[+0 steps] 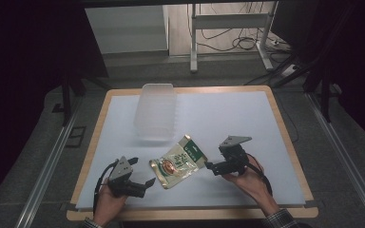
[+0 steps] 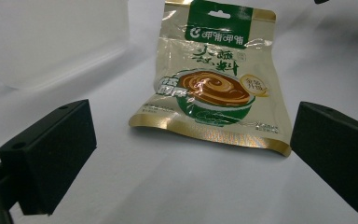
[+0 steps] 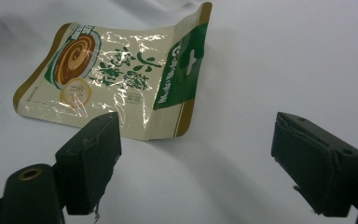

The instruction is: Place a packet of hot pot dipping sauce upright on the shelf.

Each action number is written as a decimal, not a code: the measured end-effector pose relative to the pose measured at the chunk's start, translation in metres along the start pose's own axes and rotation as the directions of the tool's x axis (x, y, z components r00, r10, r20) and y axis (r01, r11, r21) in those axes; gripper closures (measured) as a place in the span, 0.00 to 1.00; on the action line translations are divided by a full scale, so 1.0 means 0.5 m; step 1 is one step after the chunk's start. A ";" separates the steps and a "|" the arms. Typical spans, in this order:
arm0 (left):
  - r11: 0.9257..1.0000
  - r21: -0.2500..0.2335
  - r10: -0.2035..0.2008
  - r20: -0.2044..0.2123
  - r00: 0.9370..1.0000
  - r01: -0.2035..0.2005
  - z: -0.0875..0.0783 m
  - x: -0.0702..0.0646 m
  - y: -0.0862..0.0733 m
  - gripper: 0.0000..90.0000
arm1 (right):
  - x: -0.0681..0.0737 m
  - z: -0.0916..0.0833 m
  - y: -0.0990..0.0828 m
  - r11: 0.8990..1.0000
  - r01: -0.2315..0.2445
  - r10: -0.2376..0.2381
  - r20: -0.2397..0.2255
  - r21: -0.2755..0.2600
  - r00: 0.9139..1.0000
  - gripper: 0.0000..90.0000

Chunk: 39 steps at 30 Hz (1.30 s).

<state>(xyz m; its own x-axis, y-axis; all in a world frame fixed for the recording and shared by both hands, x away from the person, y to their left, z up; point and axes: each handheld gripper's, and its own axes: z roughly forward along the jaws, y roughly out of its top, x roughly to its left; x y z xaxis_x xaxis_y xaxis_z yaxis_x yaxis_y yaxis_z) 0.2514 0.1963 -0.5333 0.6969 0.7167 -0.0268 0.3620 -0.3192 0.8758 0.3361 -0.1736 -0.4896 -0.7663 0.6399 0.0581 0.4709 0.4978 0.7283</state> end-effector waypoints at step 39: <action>1.000 -0.005 0.004 -0.006 1.000 -0.004 -0.001 0.000 0.000 0.00 | 0.015 0.133 0.071 0.991 0.046 -0.035 -0.088 0.125 0.995 0.62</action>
<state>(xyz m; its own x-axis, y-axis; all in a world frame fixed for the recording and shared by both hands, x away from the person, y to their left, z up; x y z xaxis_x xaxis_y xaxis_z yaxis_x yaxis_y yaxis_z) 0.2508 0.1966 -0.5330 0.6948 0.7189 -0.0206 0.3563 -0.3192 0.8781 0.3761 -0.1124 -0.5088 -0.8177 0.5680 0.0929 0.4865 0.5960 0.6388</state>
